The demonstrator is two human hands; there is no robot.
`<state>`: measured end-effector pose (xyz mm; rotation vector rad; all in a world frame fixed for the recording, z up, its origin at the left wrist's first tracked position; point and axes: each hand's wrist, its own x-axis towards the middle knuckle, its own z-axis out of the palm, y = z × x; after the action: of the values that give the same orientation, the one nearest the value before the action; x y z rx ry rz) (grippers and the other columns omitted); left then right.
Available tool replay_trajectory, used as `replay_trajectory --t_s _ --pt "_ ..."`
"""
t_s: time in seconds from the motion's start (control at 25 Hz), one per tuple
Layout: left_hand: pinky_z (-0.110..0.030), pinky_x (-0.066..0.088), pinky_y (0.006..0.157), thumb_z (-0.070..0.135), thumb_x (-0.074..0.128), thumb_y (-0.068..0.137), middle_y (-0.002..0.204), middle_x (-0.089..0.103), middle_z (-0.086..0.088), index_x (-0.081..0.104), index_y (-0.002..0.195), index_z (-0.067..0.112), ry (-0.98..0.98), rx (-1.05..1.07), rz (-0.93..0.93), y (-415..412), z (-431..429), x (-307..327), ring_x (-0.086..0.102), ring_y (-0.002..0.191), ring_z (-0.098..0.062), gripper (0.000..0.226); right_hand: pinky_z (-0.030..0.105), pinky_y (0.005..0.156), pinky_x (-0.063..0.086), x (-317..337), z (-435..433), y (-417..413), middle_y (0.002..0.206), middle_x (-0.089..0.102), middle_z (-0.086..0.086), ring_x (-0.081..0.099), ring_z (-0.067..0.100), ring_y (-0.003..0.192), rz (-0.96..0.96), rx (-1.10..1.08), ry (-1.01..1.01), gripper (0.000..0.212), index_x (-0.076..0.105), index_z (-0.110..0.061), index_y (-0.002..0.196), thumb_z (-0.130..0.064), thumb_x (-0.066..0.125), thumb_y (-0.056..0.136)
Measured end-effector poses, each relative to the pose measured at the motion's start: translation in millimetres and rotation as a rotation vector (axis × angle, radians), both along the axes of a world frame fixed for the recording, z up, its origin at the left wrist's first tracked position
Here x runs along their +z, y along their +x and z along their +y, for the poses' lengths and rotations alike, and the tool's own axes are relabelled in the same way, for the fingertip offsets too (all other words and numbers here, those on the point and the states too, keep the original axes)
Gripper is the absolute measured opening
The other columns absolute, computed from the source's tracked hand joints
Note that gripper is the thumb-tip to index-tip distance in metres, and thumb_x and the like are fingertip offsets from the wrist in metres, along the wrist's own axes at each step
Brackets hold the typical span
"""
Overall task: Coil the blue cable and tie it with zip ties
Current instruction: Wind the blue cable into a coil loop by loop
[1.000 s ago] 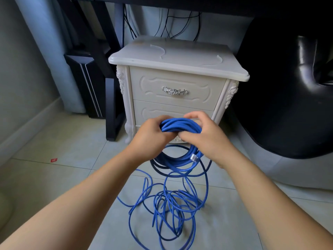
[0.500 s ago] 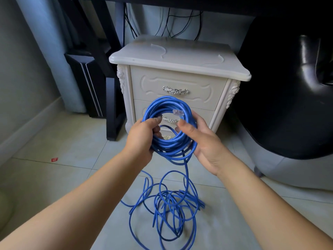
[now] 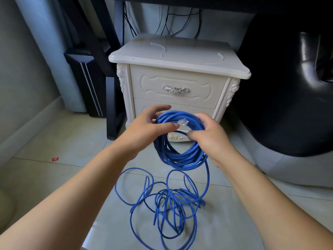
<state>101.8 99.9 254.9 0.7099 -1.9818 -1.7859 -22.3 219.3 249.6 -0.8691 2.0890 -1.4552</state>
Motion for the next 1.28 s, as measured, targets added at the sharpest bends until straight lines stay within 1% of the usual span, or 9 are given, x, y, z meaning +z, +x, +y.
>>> replay_trajectory --t_s 0.08,0.24,0.32,0.44,0.68,0.8,0.92,1.16,1.28 --pt "-0.035 0.052 0.085 0.025 0.075 0.078 0.108 0.072 0.001 0.062 0.124 0.028 0.076 -0.078 0.012 1 2 0 0.069 0.095 -0.012 0.048 0.021 0.061 0.044 0 2 3 0.079 0.063 -0.01 0.055 0.005 0.064 0.066 0.066 0.025 0.037 0.061 -0.033 0.092 0.001 0.063 0.078" --pt "-0.046 0.055 0.085 0.032 0.05 0.082 0.099 0.063 -0.012 0.07 0.106 0.011 0.643 0.126 0.186 1 -12 -1 0.058 0.087 -0.026 0.038 0.024 0.058 0.044 8 6 -3 0.063 0.058 -0.015 0.052 0.006 0.055 -0.01 0.026 -0.082 0.041 0.064 -0.03 0.091 0.008 0.059 0.076" --pt "-0.036 0.058 0.065 0.032 0.05 0.09 0.086 0.053 -0.011 0.067 0.085 0.012 0.466 0.322 -0.006 0 -15 -6 0.053 0.072 -0.022 0.027 0.031 0.059 0.045 10 8 -8 0.055 0.054 -0.012 0.051 0.014 0.056 -0.12 -0.015 -0.17 0.043 0.066 -0.028 0.087 0.012 0.056 0.075" --pt "-0.035 0.059 0.066 0.039 0.053 0.096 0.079 0.067 -0.011 0.066 0.082 0.012 0.276 0.159 -0.296 2 1 -9 0.065 0.066 -0.02 0.033 0.044 0.07 0.05 12 10 -11 0.056 0.053 -0.007 0.053 0.018 0.06 -0.196 0.027 -0.24 0.043 0.067 -0.023 0.09 0.016 0.054 0.076" --pt "-0.044 0.049 0.094 0.014 0.045 0.099 0.087 0.064 -0.021 0.074 0.057 0.01 0.677 0.133 -0.041 -6 7 -4 0.062 0.083 -0.029 0.051 0.037 0.083 0.048 14 13 -4 0.073 0.064 -0.007 0.056 0.01 0.07 -0.174 0.208 -0.318 0.047 0.066 -0.018 0.099 0.021 0.055 0.077" --pt "-0.039 0.061 0.074 -0.014 0.026 0.088 0.094 0.071 -0.02 0.053 0.1 0.007 0.702 0.149 0.017 -9 -4 -11 0.072 0.08 -0.028 0.036 0.036 0.069 0.057 19 12 -13 0.052 0.051 -0.004 0.05 0.01 0.048 -0.482 -0.092 -0.512 0.037 0.058 -0.013 0.081 0.022 0.046 0.078" --pt "-0.041 0.061 0.073 -0.026 0.022 0.082 0.111 0.072 -0.017 0.044 0.121 0.01 0.608 0.039 0.094 -3 -11 -10 0.071 0.101 -0.031 0.057 0.028 0.054 0.042 19 15 -35 0.048 0.047 -0.005 0.047 0.011 0.046 -0.596 -0.369 -0.561 0.032 0.053 -0.016 0.078 0.015 0.046 0.079" --pt "-0.04 0.054 0.088 -0.022 0.03 0.077 0.115 0.069 -0.013 0.049 0.138 0.016 0.412 -0.064 0.123 -3 -12 -11 0.066 0.106 -0.026 0.074 0.013 0.063 0.042 14 17 -26 0.074 0.058 -0.018 0.053 -0.002 0.061 0.294 -0.071 -0.062 0.045 0.056 -0.032 0.099 0.007 0.058 0.077" --pt "-0.036 0.048 0.089 0.001 0.048 0.079 0.123 0.069 -0.005 0.049 0.138 0.024 0.326 -0.113 0.129 -4 -11 -6 0.064 0.111 -0.023 0.063 0.026 0.075 0.048 3 9 -11 0.09 0.064 -0.011 0.058 0.014 0.082 0.493 0.137 0.159 0.047 0.056 -0.04 0.103 -0.001 0.06 0.077"
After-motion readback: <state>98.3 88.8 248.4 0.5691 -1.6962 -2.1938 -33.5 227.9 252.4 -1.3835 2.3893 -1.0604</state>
